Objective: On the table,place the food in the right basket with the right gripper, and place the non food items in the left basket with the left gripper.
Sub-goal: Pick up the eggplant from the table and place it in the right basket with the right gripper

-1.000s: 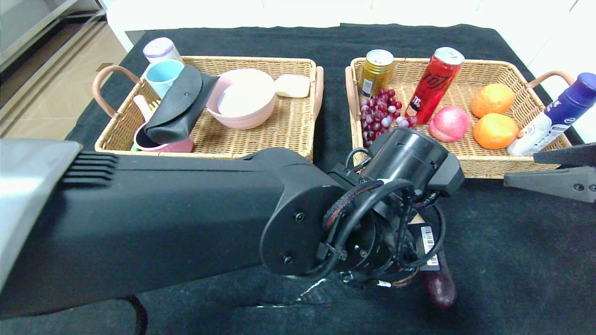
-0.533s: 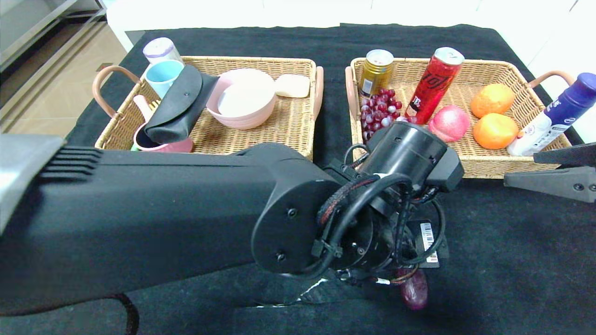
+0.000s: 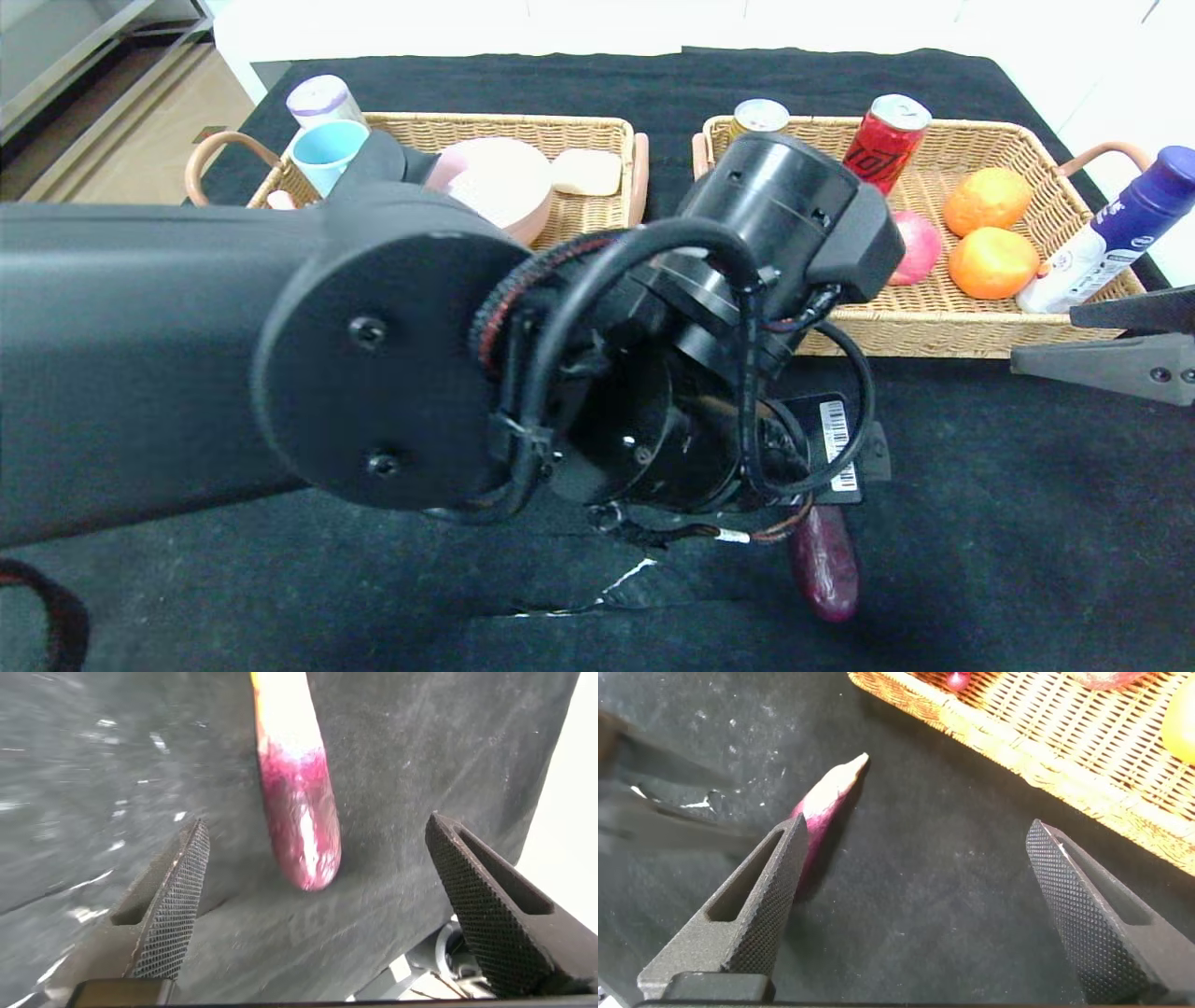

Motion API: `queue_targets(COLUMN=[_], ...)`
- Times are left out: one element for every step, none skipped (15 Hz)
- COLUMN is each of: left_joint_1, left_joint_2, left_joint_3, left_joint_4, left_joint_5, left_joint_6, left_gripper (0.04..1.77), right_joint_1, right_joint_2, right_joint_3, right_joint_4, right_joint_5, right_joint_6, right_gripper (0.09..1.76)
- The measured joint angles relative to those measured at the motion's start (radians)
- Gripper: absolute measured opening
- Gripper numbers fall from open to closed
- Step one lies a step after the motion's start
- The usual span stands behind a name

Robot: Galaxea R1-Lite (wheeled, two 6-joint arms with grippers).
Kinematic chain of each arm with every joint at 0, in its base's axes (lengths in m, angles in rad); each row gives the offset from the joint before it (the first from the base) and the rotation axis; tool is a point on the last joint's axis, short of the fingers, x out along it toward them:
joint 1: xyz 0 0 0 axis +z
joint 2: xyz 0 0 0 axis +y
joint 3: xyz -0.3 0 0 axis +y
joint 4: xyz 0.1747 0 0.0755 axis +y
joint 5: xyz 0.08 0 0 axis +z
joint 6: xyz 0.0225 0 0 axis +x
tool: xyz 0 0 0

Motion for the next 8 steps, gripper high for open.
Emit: queue_targets(left_joint_1=[0.001,0.005,0.011,0.023,0.036,0.051,0.068,0.082], left_joint_2=[-0.020,-0.041,-0.064,-0.089,-0.111,-0.132,-0.154,-0.174], left_joint_3=[0.000,0.002,0.004,0.006,0.007,0.011,0.022,0.040], left_joint_4=[0.009,0.016,0.033,0.047,0.058,0.065,0.069,0.070], left_joint_5=[0.002,0.004,0.004,0.005,0.005,0.004,0.004,0.002], left_joint_6=[0.011,0.030,0.054,0.079,0.104,0.132,0.156,0.174], left_gripper=[1.68,1.68,1.69,1.69,1.69,1.70,1.70,1.70], right_joint_1=[0.000,0.000,0.000,0.000,0.000,0.000,0.000,0.000], right_joint_2=[0.000,0.000,0.000,0.000,0.000,0.000,0.000,0.001], right_joint_3=[0.001,0.001,0.001,0.001,0.001,0.001,0.002,0.002], right_joint_4=[0.000,0.000,0.000,0.000,0.000,0.000,0.000,0.000], right_joint_5=[0.000,0.000,0.000,0.000,0.000,0.000,0.000,0.000], right_joint_6=[0.000,0.000,0.001,0.000,0.000,0.000,0.000,0.000], right_gripper=[1.71,1.71,1.71,1.71,1.71,1.71,1.71,1.71])
